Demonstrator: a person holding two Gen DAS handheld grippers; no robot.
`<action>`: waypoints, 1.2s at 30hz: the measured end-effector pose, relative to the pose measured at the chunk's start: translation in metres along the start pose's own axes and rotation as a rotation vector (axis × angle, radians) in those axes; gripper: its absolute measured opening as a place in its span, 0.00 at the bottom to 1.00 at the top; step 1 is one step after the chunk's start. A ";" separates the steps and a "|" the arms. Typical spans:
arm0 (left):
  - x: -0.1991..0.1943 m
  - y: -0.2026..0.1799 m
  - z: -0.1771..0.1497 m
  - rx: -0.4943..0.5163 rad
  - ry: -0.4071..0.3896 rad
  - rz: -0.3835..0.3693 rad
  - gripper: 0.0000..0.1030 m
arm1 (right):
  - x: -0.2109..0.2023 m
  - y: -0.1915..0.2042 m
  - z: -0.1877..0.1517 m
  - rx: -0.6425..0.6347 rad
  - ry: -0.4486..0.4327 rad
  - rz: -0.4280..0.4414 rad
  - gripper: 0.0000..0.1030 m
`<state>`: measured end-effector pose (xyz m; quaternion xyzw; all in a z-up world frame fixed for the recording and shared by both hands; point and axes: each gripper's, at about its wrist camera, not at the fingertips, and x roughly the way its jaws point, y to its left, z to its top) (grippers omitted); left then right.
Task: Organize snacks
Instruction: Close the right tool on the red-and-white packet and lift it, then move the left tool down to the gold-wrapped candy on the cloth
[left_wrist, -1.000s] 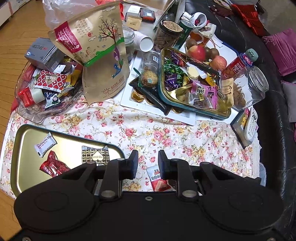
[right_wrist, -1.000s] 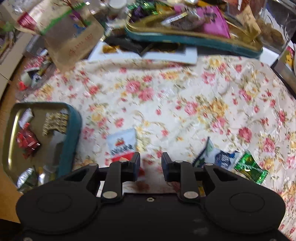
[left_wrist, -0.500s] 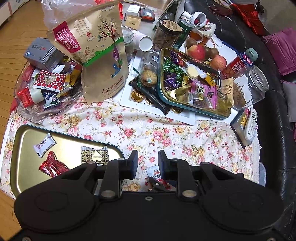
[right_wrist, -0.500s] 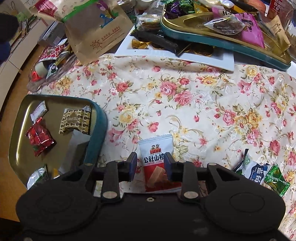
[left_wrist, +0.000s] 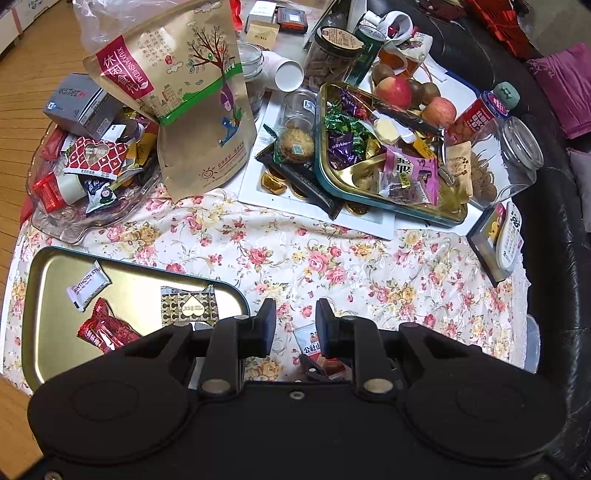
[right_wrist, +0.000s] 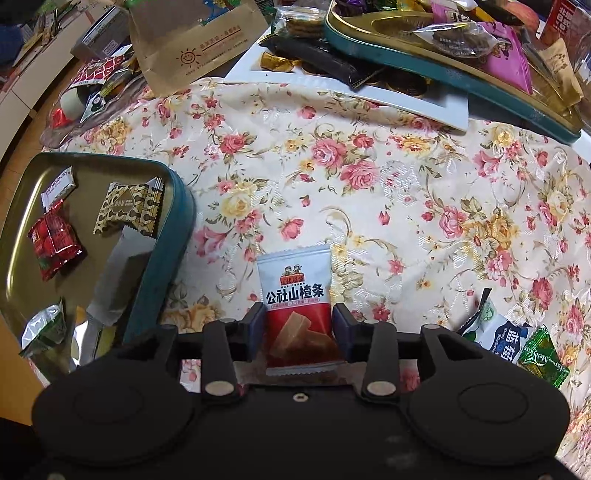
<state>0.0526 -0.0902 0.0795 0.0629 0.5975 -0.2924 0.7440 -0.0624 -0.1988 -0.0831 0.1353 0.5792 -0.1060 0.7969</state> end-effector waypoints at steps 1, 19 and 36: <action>0.000 0.000 0.000 0.001 0.000 -0.001 0.29 | 0.000 0.000 0.000 -0.004 -0.001 -0.001 0.41; 0.005 -0.009 -0.005 0.046 0.009 0.011 0.29 | -0.016 -0.007 -0.015 0.080 0.015 -0.006 0.34; 0.054 -0.066 -0.035 0.200 0.121 0.064 0.29 | -0.134 -0.139 -0.064 0.684 -0.093 0.037 0.34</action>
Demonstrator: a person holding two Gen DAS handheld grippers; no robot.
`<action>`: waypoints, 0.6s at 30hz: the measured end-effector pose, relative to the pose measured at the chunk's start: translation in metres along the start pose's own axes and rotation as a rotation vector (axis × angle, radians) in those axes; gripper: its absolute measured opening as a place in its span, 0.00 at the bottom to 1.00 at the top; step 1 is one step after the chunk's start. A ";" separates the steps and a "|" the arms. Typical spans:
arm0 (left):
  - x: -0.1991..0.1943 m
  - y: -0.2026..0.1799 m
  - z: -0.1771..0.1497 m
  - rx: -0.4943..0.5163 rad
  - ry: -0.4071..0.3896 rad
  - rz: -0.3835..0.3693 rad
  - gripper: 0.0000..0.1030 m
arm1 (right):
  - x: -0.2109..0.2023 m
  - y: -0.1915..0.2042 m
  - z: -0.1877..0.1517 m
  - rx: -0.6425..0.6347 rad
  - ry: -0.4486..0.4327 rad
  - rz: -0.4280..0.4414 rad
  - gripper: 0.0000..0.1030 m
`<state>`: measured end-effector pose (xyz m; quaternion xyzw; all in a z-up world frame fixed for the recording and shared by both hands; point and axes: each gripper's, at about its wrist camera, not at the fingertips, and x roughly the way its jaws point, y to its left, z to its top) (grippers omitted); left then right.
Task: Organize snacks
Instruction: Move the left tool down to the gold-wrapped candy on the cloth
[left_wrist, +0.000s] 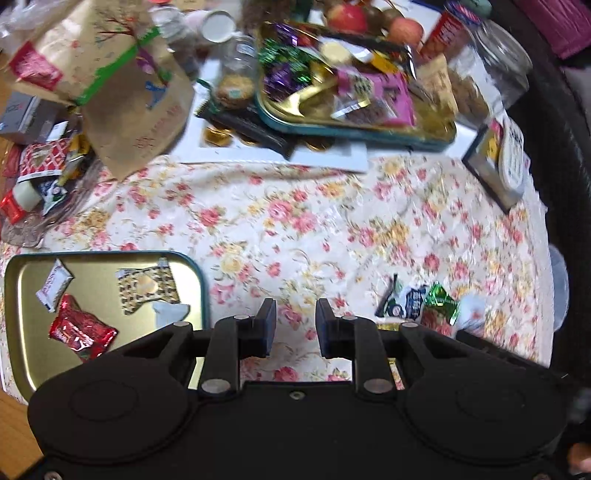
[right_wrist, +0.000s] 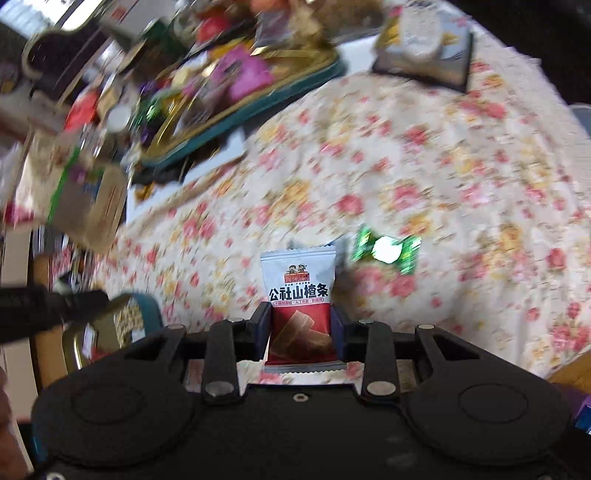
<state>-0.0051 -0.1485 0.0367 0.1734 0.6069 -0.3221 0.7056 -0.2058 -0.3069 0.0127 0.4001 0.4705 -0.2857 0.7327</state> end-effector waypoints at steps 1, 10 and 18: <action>0.004 -0.006 -0.001 0.014 0.009 0.001 0.29 | -0.006 -0.006 0.003 0.012 -0.021 -0.013 0.34; 0.049 -0.064 -0.013 0.131 0.104 -0.018 0.29 | -0.047 -0.049 0.020 0.111 -0.096 0.021 0.35; 0.087 -0.098 -0.037 0.205 0.191 -0.027 0.29 | -0.069 -0.056 0.017 0.114 -0.104 0.104 0.35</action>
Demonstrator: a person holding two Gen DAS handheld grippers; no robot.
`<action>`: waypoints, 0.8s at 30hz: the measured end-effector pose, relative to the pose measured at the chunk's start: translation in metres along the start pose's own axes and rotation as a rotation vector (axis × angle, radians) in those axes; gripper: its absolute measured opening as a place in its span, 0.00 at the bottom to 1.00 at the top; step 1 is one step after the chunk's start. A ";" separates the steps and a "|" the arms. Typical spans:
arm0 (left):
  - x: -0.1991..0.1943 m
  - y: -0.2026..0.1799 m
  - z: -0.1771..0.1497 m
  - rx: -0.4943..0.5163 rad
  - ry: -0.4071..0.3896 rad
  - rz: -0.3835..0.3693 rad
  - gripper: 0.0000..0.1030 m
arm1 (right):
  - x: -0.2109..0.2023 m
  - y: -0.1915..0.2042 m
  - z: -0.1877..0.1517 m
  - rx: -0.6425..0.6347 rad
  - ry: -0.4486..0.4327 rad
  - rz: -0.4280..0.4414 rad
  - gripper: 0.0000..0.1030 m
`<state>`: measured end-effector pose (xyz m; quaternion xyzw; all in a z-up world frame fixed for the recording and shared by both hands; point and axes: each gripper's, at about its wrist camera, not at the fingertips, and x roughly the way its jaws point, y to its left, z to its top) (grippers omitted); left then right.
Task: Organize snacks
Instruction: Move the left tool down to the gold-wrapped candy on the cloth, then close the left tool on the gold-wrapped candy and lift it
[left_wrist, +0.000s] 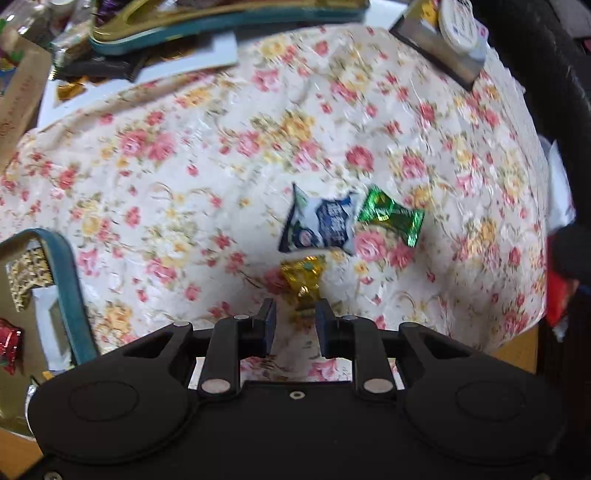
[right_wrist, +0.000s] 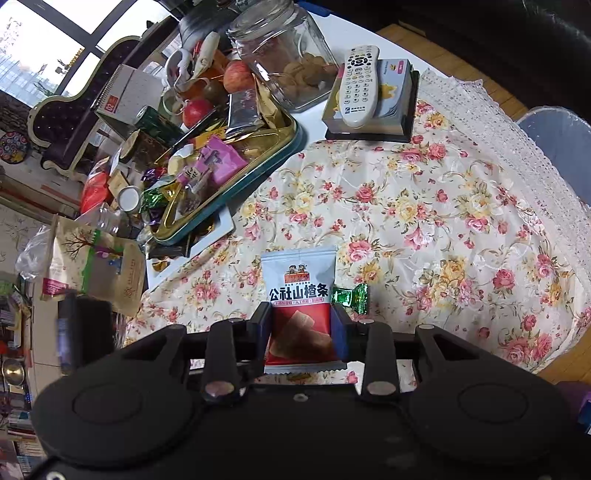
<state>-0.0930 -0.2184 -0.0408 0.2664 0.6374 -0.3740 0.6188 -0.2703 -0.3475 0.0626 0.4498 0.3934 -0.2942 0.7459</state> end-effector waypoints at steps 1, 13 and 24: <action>0.003 -0.003 -0.002 0.005 0.008 -0.003 0.29 | -0.002 -0.001 0.000 0.001 0.002 0.009 0.35; 0.019 -0.007 0.003 -0.061 0.002 -0.013 0.29 | -0.021 -0.013 0.002 0.039 -0.017 0.068 0.35; 0.023 -0.012 0.004 -0.065 -0.017 0.016 0.30 | -0.020 -0.012 0.001 0.038 -0.011 0.072 0.35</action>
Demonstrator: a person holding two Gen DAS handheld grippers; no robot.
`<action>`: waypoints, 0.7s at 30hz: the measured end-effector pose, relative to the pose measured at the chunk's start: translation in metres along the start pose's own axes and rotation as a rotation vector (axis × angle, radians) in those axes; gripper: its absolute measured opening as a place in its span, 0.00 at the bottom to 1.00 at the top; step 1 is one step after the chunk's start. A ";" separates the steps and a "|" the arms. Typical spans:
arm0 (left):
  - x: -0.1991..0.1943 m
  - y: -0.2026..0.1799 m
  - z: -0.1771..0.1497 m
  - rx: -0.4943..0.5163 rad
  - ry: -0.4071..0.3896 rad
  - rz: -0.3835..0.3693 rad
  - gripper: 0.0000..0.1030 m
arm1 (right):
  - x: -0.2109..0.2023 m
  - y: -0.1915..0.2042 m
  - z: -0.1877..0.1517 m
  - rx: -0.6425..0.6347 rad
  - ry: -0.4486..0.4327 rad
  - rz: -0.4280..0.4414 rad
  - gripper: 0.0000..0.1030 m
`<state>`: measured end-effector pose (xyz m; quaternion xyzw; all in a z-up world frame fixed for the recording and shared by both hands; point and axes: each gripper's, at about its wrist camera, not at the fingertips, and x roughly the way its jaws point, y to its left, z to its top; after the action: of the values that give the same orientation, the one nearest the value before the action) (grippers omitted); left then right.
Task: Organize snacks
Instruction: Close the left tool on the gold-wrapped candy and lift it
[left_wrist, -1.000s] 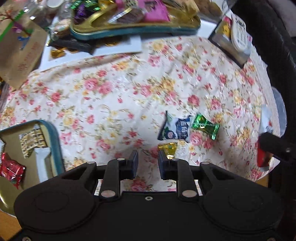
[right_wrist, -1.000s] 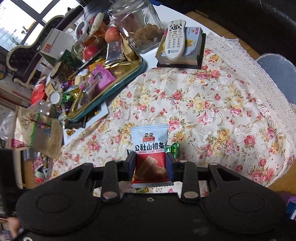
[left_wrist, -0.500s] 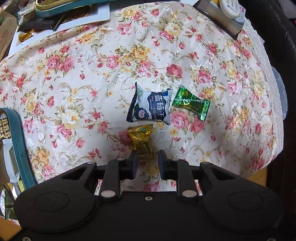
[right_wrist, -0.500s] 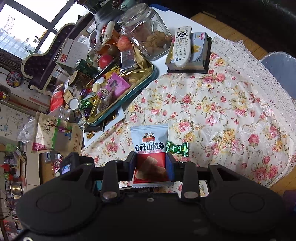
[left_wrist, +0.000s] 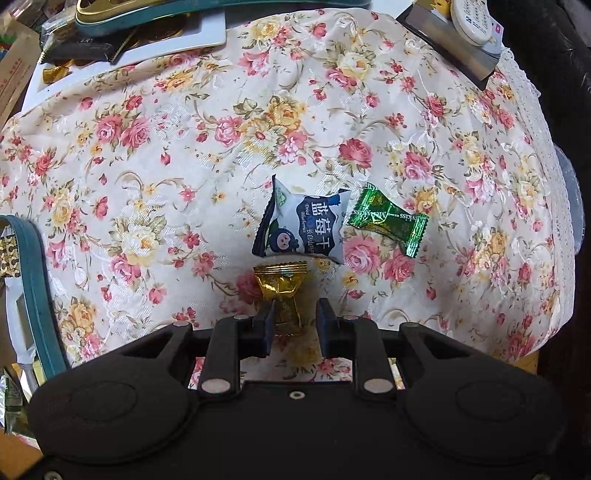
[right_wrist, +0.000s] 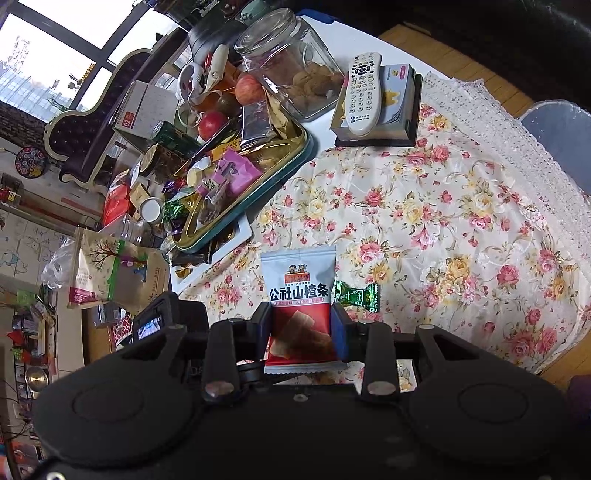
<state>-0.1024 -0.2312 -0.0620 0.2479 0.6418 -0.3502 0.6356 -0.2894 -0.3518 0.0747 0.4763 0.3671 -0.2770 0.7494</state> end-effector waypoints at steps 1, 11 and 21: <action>0.001 0.000 0.000 -0.001 -0.001 0.009 0.30 | 0.000 0.000 0.000 0.000 0.001 -0.001 0.35; 0.003 0.002 -0.002 0.001 -0.002 0.039 0.31 | 0.004 0.000 -0.001 -0.004 0.003 -0.016 0.35; 0.019 -0.014 -0.007 0.068 0.002 0.101 0.31 | 0.004 0.000 -0.002 -0.007 0.008 -0.012 0.35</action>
<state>-0.1190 -0.2374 -0.0794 0.3018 0.6168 -0.3389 0.6432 -0.2876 -0.3500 0.0710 0.4723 0.3739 -0.2786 0.7480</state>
